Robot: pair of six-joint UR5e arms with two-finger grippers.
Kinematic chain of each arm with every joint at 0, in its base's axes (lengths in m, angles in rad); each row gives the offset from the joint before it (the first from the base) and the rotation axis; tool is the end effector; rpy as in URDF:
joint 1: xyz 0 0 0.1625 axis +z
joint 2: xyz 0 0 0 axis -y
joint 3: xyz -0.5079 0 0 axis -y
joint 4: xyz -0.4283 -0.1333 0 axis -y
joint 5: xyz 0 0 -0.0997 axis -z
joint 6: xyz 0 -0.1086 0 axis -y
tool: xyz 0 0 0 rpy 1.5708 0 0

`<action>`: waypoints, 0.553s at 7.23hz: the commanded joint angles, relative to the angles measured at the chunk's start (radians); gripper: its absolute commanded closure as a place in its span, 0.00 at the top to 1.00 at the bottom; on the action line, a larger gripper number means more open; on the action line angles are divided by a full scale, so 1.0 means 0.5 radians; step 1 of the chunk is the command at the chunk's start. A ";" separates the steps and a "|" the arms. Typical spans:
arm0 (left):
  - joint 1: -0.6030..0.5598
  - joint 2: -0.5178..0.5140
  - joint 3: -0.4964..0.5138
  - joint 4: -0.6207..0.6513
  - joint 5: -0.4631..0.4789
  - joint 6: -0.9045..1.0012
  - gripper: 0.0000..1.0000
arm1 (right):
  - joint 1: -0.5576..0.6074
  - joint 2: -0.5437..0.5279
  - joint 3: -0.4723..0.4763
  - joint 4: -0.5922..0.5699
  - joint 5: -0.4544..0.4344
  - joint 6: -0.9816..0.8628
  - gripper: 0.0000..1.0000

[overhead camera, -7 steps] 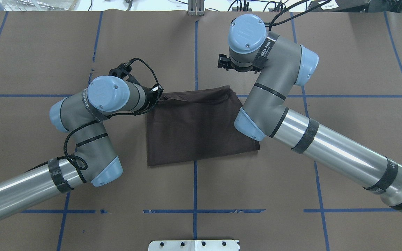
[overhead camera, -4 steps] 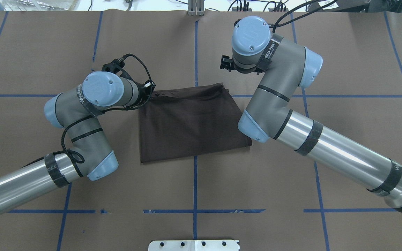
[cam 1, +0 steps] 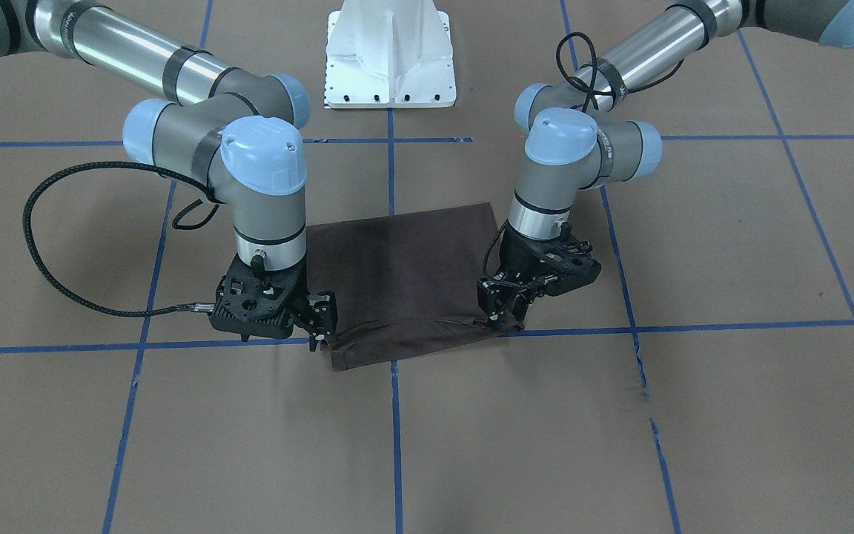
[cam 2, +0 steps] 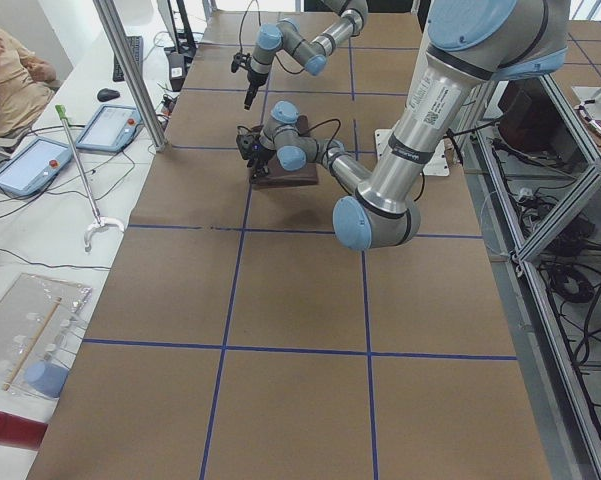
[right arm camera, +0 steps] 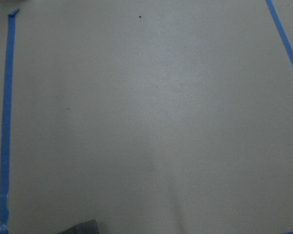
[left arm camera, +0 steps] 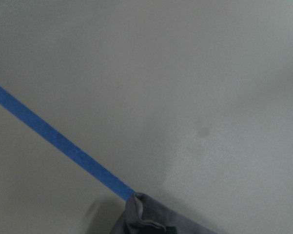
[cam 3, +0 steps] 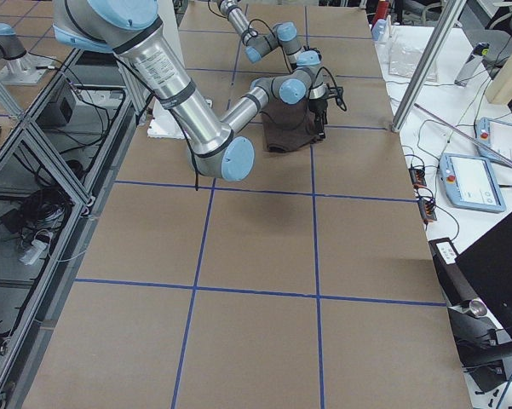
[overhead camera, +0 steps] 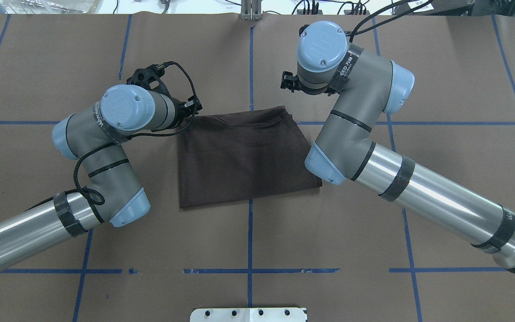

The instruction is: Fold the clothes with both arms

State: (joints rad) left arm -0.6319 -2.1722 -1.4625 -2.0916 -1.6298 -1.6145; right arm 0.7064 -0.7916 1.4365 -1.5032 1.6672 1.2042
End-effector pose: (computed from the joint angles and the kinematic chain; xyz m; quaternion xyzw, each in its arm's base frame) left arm 0.5781 -0.5805 0.3512 0.1160 0.4719 -0.2761 0.8292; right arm -0.5633 -0.6421 0.2830 0.1392 -0.3225 0.1417 0.9255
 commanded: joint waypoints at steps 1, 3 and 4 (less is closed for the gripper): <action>0.033 -0.012 -0.033 0.002 -0.039 0.142 1.00 | -0.005 -0.003 0.011 0.000 0.000 0.000 1.00; 0.168 -0.076 0.013 0.099 -0.029 0.201 1.00 | -0.008 -0.003 0.011 0.000 0.000 0.000 1.00; 0.168 -0.168 0.032 0.306 -0.029 0.295 1.00 | -0.014 -0.003 0.011 0.003 0.003 0.000 1.00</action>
State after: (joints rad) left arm -0.5610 -2.2112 -1.4603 -2.0329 -1.6449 -1.5105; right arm 0.7018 -0.7930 1.4418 -1.5030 1.6678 1.2042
